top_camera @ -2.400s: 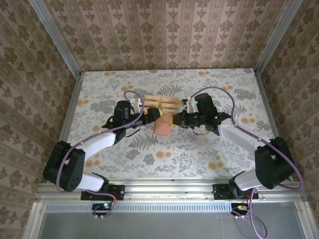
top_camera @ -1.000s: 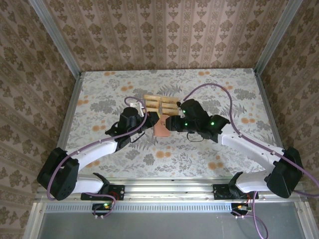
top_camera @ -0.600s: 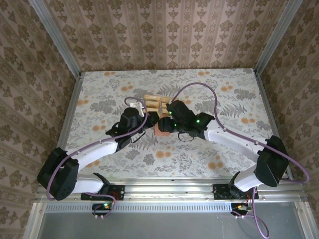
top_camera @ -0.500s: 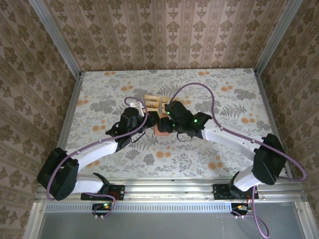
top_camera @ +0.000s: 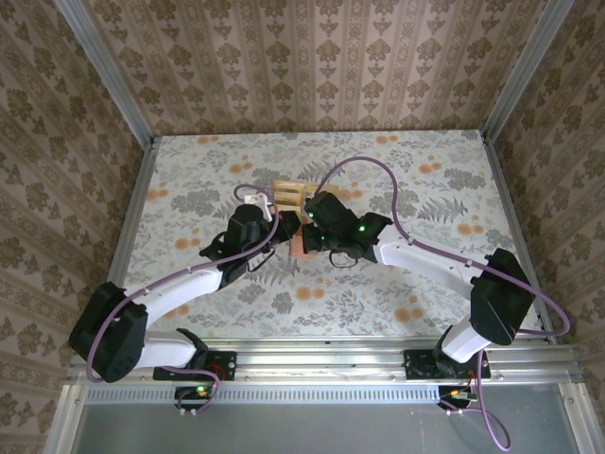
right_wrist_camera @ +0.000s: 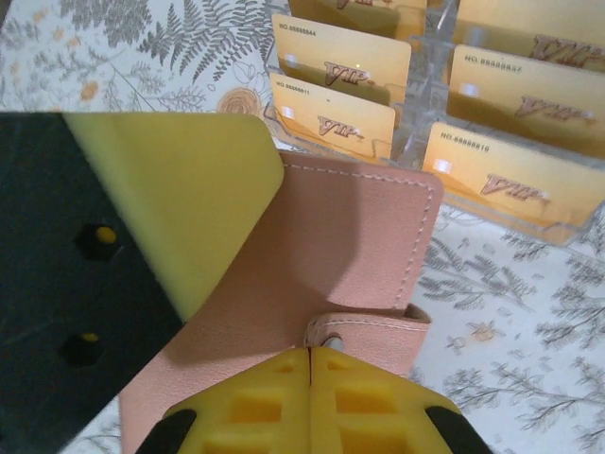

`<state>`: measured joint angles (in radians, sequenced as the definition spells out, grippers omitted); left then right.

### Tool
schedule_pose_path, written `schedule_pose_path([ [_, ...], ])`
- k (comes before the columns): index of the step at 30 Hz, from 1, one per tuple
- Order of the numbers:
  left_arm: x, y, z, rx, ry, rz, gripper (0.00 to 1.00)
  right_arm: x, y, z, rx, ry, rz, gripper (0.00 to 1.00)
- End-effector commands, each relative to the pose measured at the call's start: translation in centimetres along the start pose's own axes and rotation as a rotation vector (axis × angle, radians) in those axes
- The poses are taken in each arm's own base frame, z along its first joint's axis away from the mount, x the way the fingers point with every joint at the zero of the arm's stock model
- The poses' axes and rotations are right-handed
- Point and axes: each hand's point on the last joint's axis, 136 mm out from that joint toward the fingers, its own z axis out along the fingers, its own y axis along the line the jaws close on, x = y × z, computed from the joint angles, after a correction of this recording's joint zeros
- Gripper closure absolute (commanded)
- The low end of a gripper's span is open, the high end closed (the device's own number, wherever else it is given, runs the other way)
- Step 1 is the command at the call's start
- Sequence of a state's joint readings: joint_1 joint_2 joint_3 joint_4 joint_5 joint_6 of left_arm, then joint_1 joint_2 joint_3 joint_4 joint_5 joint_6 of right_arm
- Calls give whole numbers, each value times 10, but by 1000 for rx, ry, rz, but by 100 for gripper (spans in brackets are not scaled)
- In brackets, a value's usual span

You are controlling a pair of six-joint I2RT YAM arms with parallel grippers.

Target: Put the credit cards into the card holder

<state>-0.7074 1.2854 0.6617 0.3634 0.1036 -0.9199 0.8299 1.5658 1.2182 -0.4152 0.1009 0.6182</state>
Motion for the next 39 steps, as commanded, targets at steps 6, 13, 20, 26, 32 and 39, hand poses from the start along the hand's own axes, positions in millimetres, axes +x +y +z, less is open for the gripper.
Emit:
schedule_pose_path([
  [6,-19,-22,-11,46,-56,40,100,6,-66,-20,94,-20,100,100],
  [13,-16,-23,-8,53,-44,74,100,-1,-64,-48,-13,-60,167,61],
  [20,-14,-23,-8,53,-37,105,100,-14,-44,-68,-157,-99,210,43],
  [26,-14,-25,-8,61,-37,109,100,-13,-34,-53,-205,-61,228,41],
  [32,-15,-27,-8,65,-42,111,100,-6,-30,-30,-223,-14,243,52],
  [39,-15,-29,-7,70,-45,111,100,7,-35,-6,-201,39,250,61],
])
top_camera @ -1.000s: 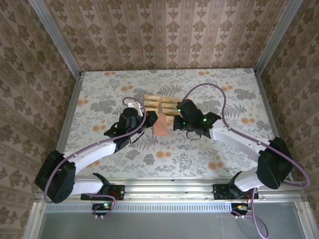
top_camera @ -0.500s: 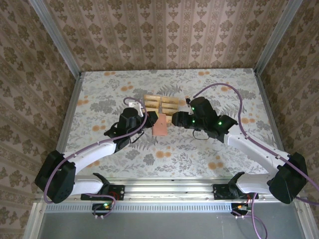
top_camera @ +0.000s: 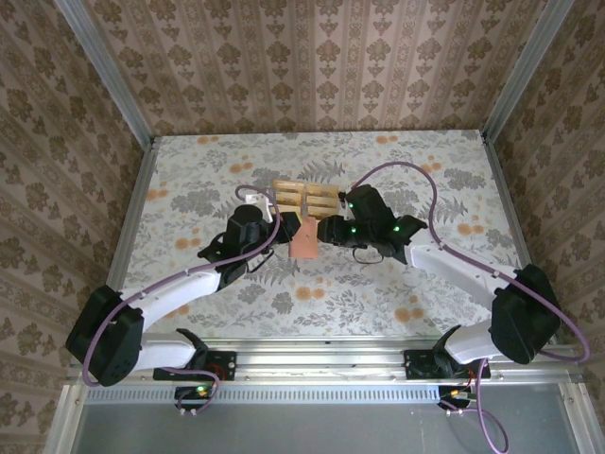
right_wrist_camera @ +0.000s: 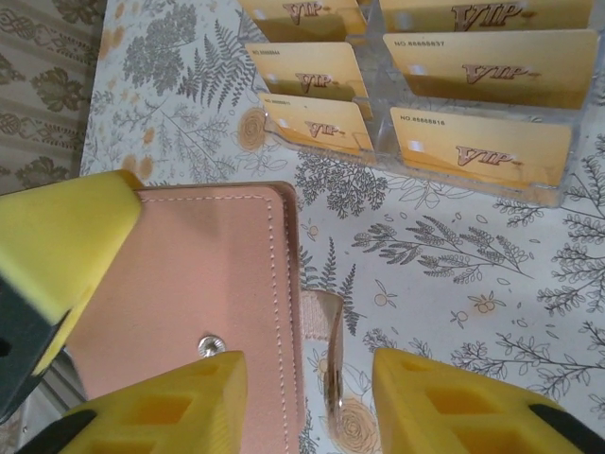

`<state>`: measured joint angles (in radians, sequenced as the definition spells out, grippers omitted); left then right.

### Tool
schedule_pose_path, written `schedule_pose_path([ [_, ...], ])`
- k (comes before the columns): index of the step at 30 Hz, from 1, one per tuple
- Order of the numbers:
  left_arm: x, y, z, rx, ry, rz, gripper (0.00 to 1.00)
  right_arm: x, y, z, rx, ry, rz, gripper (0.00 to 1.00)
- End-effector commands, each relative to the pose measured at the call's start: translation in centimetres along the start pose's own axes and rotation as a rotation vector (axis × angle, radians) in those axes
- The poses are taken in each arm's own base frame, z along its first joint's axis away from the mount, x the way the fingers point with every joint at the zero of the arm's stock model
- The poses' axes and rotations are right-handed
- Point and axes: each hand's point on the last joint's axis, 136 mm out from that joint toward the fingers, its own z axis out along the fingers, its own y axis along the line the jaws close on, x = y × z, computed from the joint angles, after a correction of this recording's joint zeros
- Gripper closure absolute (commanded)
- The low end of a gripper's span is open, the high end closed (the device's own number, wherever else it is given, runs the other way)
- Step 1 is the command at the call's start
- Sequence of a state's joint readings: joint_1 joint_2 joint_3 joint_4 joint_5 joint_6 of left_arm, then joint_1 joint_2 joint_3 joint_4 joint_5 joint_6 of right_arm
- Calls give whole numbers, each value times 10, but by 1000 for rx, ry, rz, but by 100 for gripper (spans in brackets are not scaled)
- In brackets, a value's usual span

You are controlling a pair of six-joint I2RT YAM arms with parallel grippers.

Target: Put the credit cards into the card holder

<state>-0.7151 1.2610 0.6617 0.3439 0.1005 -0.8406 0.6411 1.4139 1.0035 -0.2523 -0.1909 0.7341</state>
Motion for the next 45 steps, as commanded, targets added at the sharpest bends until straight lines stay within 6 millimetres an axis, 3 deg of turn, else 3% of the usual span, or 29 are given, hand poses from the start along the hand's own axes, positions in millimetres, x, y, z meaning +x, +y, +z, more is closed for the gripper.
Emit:
schedule_pose_path([
  [1,-18,-24,-2,62,-49,29,100,7,-5,10,-4,26,7,63],
  [6,-18,-24,-1,65,-49,25,100,13,-13,16,14,39,12,65],
  [11,-16,-24,1,66,-46,24,100,14,-16,17,26,36,7,74],
  [17,-14,-22,3,61,-41,20,100,10,-15,12,25,31,-9,98],
  [21,-8,-15,5,40,-27,24,100,6,-12,2,14,18,-23,100],
  [22,-6,-11,6,29,-21,29,97,5,-10,-1,9,14,-25,100],
  [25,0,-1,9,1,-6,35,69,1,1,-18,-30,-10,-33,100],
  [30,14,21,18,-49,23,35,47,4,15,-36,-86,-8,-37,100],
  [39,43,45,56,-50,84,-39,43,33,34,-34,-126,44,-31,100],
  [45,54,59,76,-48,118,-71,43,59,12,-2,-83,60,26,100],
])
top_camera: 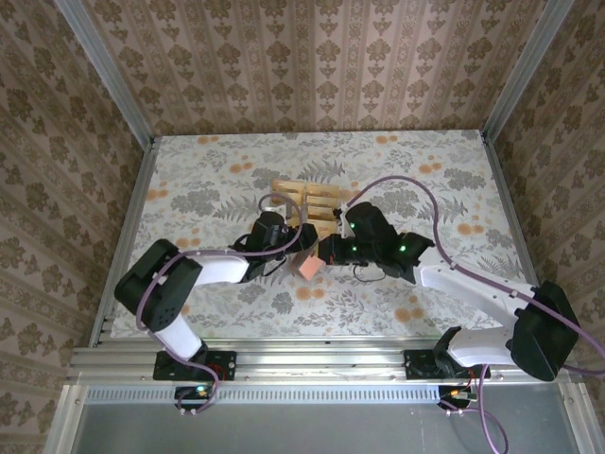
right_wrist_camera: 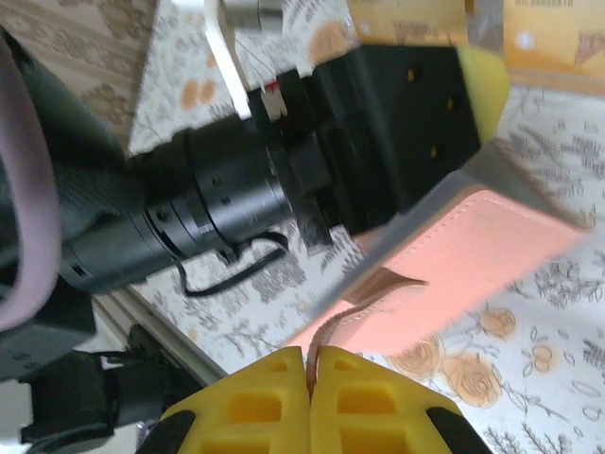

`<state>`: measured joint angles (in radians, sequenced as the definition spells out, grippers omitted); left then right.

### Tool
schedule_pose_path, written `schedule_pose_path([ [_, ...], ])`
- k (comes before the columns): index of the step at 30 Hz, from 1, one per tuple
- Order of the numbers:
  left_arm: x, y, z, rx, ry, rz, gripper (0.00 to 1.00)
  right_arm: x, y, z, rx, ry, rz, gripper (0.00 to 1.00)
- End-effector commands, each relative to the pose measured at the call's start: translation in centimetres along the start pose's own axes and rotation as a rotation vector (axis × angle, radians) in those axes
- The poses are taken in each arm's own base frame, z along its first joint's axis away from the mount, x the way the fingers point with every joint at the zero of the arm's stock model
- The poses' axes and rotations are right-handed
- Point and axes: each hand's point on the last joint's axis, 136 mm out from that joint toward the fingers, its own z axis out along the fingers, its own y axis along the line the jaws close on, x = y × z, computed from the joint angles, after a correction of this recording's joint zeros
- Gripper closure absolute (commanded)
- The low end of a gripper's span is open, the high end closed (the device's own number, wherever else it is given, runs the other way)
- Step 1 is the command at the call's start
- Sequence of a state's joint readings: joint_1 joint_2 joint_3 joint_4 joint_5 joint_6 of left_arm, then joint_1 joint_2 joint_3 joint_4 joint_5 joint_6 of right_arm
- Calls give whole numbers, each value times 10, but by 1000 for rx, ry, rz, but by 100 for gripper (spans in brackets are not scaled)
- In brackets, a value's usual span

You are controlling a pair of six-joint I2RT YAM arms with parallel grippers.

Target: Put the credit cards into the card holder

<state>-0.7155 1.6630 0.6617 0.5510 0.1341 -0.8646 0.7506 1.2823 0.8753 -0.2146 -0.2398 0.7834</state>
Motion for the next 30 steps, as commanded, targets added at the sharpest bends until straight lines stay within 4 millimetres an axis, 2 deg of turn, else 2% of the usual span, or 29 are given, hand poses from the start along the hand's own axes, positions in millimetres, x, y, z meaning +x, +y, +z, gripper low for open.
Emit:
schedule_pose_path([
  [1,-14,-10,6,66,-32,-29,43,9,-20,19,33,-12,68,100],
  [4,-10,3,7,53,-25,-50,43,16,-34,30,63,-4,80,100],
  [6,-6,9,5,43,-23,-55,43,19,-36,34,70,9,71,100],
  [11,1,21,-6,13,-31,-54,41,15,-28,34,62,23,35,100],
  [12,2,25,-10,0,-32,-52,40,17,-33,39,82,39,32,100],
  [19,-4,47,-43,-89,-57,-28,33,15,-34,42,101,66,0,100],
  [24,-14,50,-72,-163,-65,44,27,16,-40,31,118,68,-24,100],
  [30,-7,53,-88,-236,4,129,26,16,-64,10,147,49,-13,100],
])
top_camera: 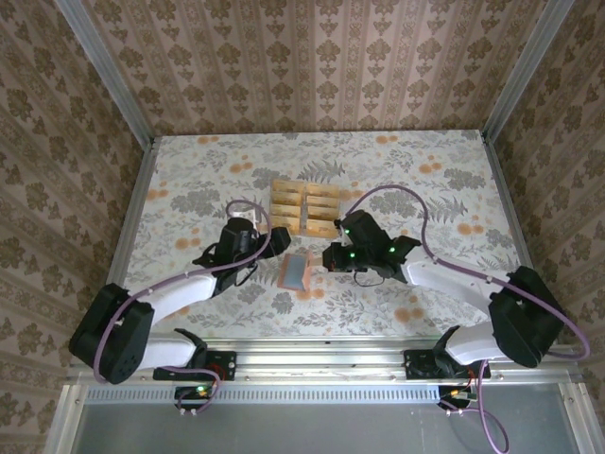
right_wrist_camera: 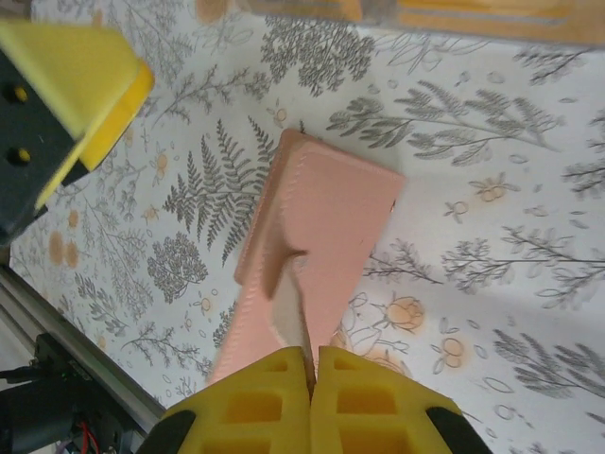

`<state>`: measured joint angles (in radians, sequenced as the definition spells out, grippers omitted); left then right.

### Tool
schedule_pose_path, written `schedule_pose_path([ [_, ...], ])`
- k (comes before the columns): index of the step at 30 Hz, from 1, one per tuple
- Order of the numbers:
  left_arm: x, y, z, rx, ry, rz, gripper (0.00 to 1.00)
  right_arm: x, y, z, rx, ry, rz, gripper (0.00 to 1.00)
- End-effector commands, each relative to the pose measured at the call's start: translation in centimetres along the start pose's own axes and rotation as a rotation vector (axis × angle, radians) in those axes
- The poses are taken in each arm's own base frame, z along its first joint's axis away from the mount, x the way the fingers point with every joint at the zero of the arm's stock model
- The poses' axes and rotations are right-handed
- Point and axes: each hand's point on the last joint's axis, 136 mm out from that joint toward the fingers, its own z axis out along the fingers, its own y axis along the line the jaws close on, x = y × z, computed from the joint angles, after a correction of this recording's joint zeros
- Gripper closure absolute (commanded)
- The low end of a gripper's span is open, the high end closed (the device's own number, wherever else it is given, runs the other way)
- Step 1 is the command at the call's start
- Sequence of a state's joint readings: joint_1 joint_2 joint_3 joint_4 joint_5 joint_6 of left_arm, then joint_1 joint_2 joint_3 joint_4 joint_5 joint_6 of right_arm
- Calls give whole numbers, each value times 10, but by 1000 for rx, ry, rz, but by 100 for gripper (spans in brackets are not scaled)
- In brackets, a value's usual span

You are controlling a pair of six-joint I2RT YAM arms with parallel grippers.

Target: Put the credit cards into the card holder

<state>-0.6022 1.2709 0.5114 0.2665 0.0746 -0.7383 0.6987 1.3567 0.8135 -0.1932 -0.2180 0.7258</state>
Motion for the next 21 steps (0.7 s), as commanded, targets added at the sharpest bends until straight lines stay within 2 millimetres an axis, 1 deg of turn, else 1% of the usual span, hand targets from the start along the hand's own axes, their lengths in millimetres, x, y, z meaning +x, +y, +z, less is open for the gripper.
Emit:
schedule_pose_path([
  [1,19,15,-5,-90,94,88,26,9,-22,-10,39,18,-10,100],
  [4,29,13,-2,-89,133,117,24,13,-37,-13,48,21,10,100],
  [10,48,-7,17,-74,201,204,22,21,-47,-13,49,23,17,100],
  [15,53,-7,33,-126,243,266,22,25,-56,-12,64,24,24,100],
  [19,58,-2,40,-185,265,312,22,30,-72,-10,90,28,43,100],
  [21,59,-1,43,-184,268,310,22,32,-79,-9,98,30,57,100],
])
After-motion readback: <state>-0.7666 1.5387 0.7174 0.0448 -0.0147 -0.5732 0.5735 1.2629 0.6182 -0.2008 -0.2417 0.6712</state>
